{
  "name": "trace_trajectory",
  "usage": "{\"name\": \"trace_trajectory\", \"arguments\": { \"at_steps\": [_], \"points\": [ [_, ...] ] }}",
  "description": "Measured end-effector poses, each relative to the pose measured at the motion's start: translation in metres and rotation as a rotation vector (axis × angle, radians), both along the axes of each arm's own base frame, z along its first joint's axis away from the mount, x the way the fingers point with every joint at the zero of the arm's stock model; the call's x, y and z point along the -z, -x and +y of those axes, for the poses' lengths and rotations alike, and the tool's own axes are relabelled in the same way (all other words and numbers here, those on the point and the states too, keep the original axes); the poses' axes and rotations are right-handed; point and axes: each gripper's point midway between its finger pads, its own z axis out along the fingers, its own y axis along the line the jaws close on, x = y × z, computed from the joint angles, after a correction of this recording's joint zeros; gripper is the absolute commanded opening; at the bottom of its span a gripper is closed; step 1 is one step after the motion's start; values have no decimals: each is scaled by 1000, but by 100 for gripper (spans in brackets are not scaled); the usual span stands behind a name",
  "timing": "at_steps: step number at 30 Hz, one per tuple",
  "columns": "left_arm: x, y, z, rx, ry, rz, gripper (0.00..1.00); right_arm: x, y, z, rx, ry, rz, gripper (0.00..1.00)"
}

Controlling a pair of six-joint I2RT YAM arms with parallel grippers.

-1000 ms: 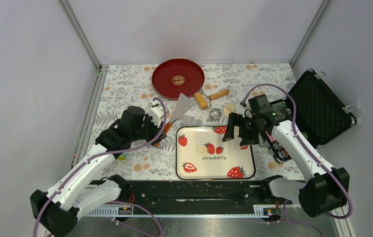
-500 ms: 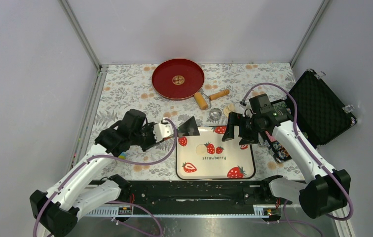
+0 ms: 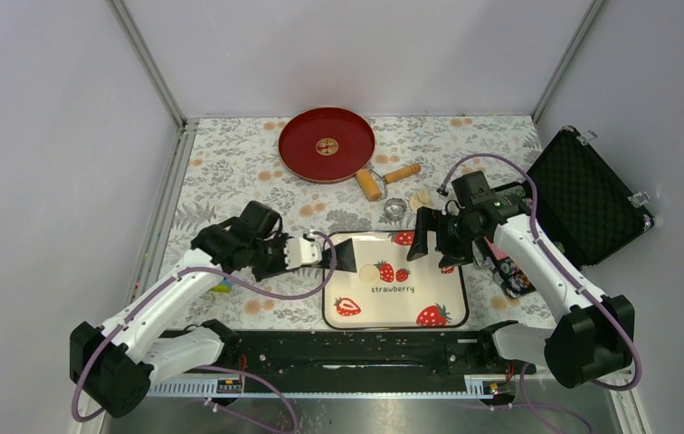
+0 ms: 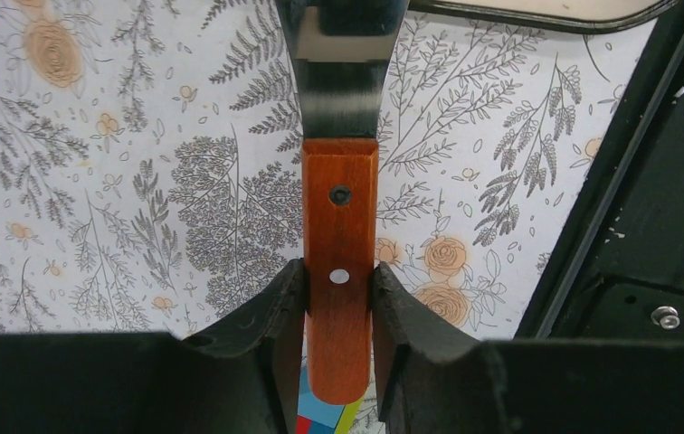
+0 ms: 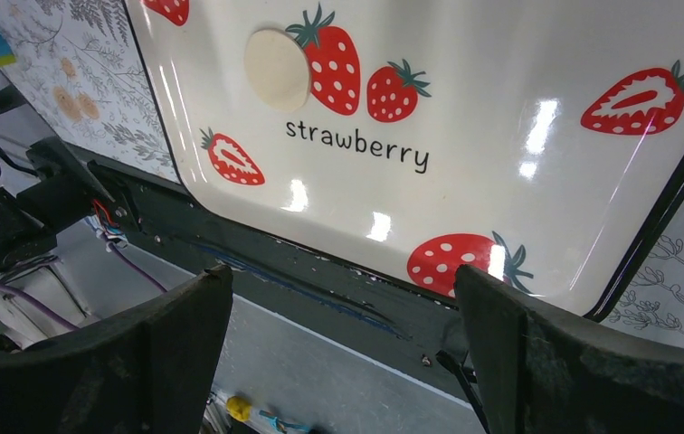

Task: Roll out the dumpling wrappers from the dough

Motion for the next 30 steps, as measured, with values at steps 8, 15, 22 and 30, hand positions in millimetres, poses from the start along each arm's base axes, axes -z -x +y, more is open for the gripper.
{"name": "trace_trajectory", "arguments": {
  "at_steps": [8,15,22,30],
  "points": [
    [7,3,-5,36,-36,52,0,3,-4,5,5,-19,9,92],
    [7,5,-9,54,-27,55,0,9,-3,49,-61,-94,56,76],
    [5,8,-11,49,-15,59,0,5,-3,114,-150,-157,98,48],
    [-4,7,-16,34,28,28,0,9,-10,143,-165,-171,117,47]
  ]
}}
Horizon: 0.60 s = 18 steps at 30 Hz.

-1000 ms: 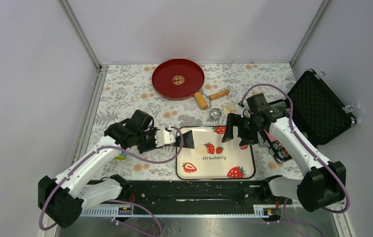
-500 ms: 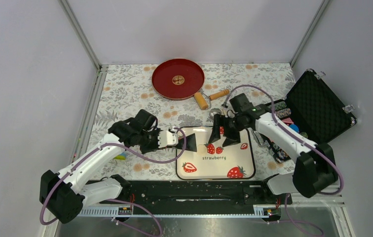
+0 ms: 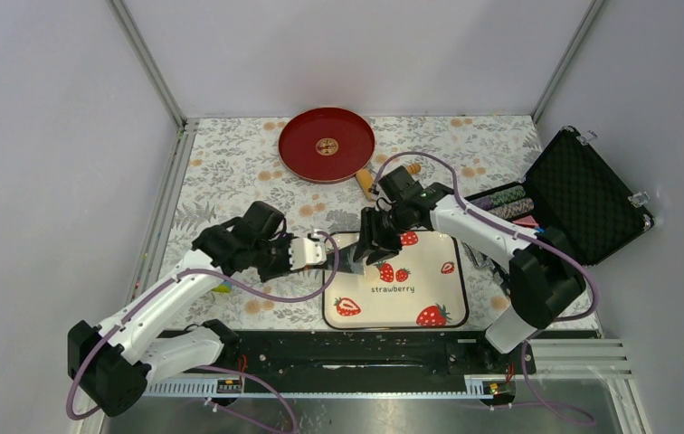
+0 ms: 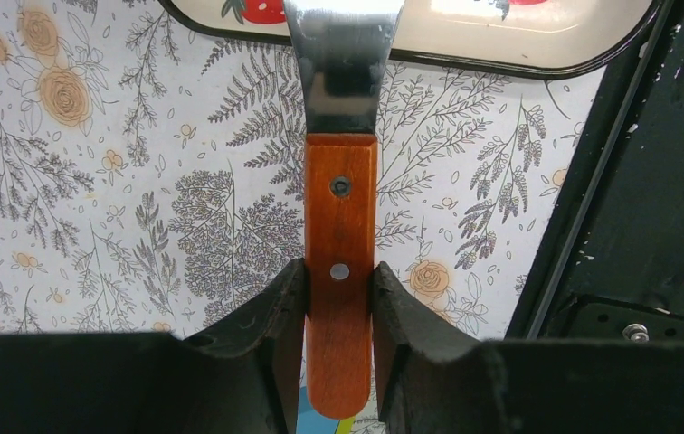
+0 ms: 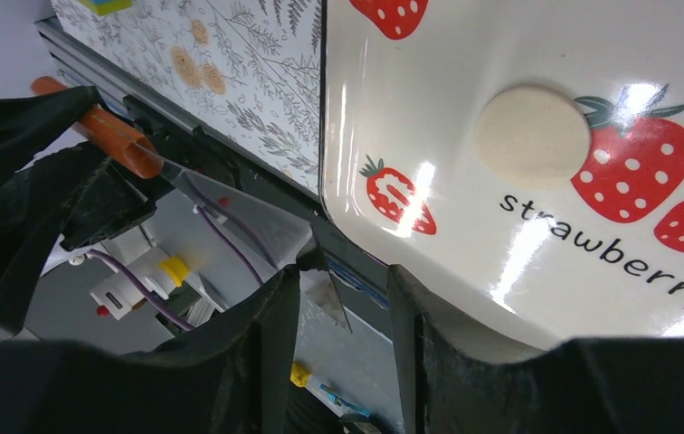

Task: Roll out the dumpling wrappers from the dough

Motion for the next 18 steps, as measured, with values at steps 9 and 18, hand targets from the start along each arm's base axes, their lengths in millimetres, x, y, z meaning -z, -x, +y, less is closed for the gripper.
{"name": "trace_trajectory", "arguments": {
  "at_steps": [9,18],
  "points": [
    [-12,-1,-5,-18,59,-37,0,19,5,4,-14,40,41,46],
    [-28,0,-16,-19,152,-65,0,24,3,1,-7,66,34,50]
  ]
}}
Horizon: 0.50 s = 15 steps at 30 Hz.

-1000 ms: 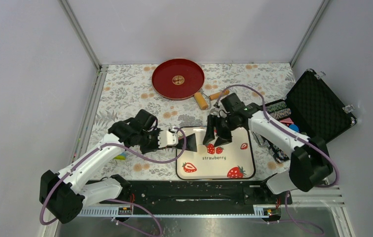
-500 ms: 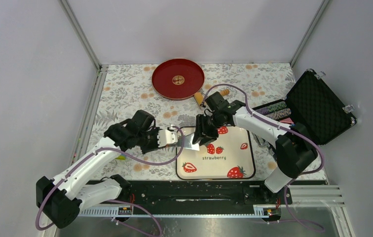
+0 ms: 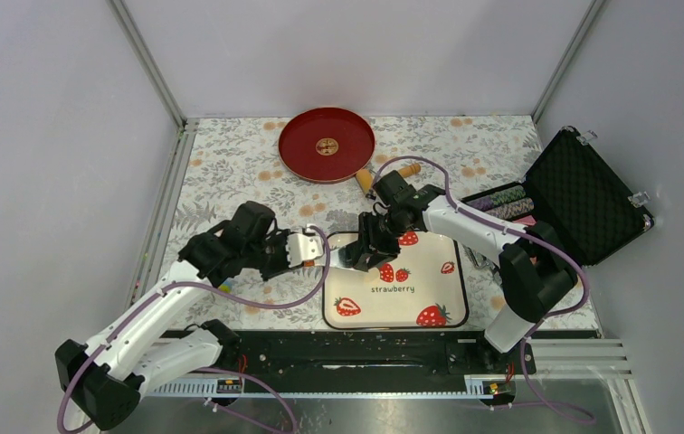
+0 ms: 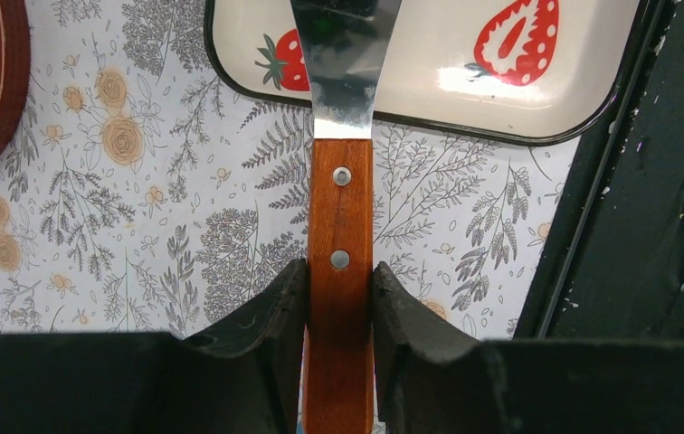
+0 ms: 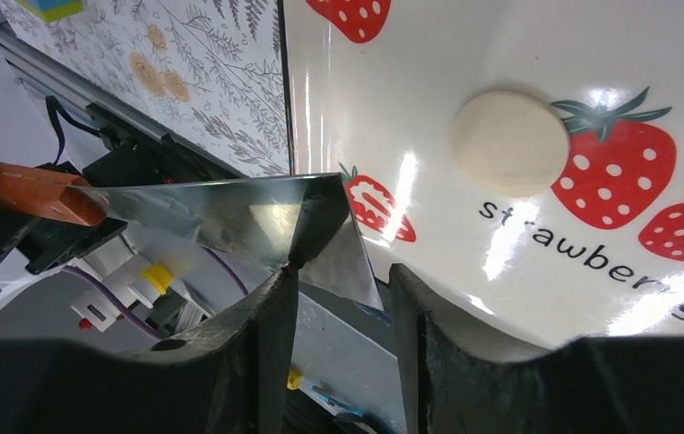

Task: Roll out the dumpling wrappers from the dough

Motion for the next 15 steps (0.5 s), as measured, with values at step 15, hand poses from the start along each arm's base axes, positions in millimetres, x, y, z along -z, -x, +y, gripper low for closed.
{"name": "trace_trajectory", "arguments": {
  "at_steps": [15],
  "points": [
    [13,2,0,-18,2,27,0,-29,-9,-24,38,23,-129,81]
  ]
}}
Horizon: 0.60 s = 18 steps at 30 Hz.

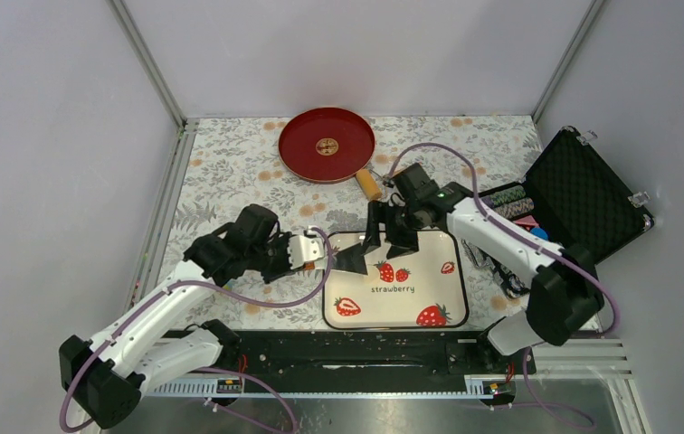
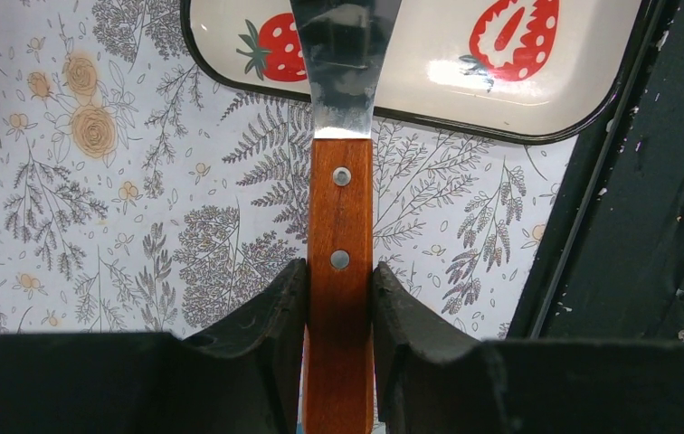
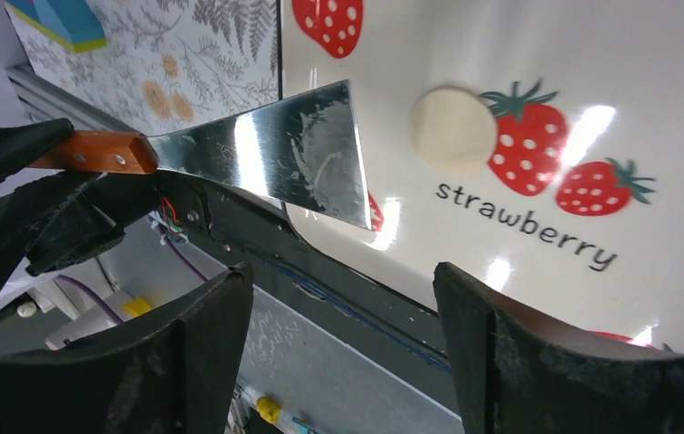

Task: Roll out the dumpling wrappers from the dough

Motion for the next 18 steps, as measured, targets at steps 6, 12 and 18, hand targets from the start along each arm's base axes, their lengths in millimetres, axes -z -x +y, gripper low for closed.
{"name": "trace_trajectory", "arguments": {
  "at_steps": [6,12,18],
  "points": [
    [7,-2,-1,2,-21,18,0,-3,-14,-53,121,16,-41,86],
    [17,-5,3,4,-67,36,0,22,-16,-122,256,127,-7,92],
    [27,-7,9,6,-118,42,0,45,-8,-173,359,235,53,92]
  ]
}}
